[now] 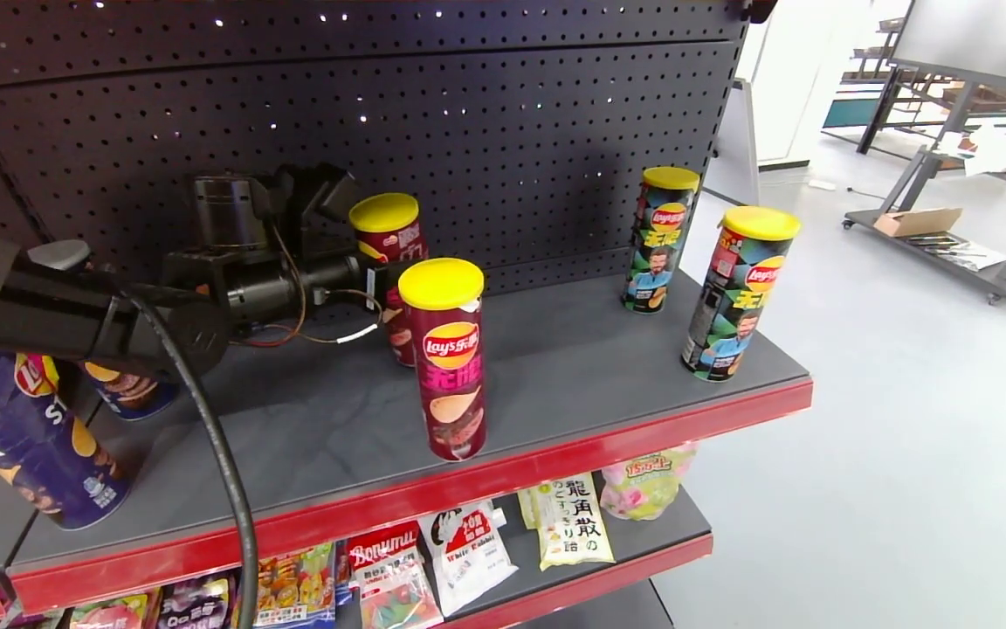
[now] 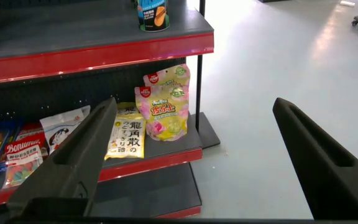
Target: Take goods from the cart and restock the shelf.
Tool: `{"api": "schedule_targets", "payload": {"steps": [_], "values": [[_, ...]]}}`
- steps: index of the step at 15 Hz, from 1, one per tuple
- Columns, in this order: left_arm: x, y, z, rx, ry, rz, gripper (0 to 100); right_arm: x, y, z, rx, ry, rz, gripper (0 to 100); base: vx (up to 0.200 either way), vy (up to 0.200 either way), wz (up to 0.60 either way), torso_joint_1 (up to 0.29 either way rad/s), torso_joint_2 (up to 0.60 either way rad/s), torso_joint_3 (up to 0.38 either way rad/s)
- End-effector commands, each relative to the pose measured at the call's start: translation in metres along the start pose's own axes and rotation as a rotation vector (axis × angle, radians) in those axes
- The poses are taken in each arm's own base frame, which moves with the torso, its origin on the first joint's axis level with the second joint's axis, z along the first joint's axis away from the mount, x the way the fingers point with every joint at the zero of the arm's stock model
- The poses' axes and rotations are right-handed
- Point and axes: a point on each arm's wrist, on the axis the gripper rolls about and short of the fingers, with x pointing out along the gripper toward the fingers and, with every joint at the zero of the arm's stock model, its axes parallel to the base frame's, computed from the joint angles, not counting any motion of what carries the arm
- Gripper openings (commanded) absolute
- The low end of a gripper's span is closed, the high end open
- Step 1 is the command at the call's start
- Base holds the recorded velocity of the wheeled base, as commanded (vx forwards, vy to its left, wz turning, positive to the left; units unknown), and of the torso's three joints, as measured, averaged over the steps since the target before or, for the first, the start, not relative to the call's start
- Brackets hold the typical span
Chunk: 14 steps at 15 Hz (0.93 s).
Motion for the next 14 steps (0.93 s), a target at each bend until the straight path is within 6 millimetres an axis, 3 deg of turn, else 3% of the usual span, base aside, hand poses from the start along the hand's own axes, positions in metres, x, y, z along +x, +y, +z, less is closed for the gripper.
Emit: {"api": "schedule_targets", "payload": {"steps": [1,12,13,14], "values": [[0.006,-0.001,-0.004,-0.003,0.008,-0.007,0,0.0,0.0,0.0,0.0,0.001,0.0,100,0.0,0.0,0.0,0.0,0.0,0.0],[0.016,0.003,-0.012,-0.008,0.022,-0.009,0,0.0,0.0,0.0,0.0,0.001,0.0,100,0.0,0.0,0.0,0.0,0.0,0.0],[0.016,0.003,-0.012,-0.008,0.022,-0.009,100,0.0,0.0,0.0,0.0,0.001,0.0,100,0.0,0.0,0.0,0.0,0.0,0.0],[0.016,0.003,-0.013,-0.01,0.025,-0.01,100,0.0,0.0,0.0,0.0,0.001,0.0,100,0.0,0.0,0.0,0.0,0.0,0.0]]}}
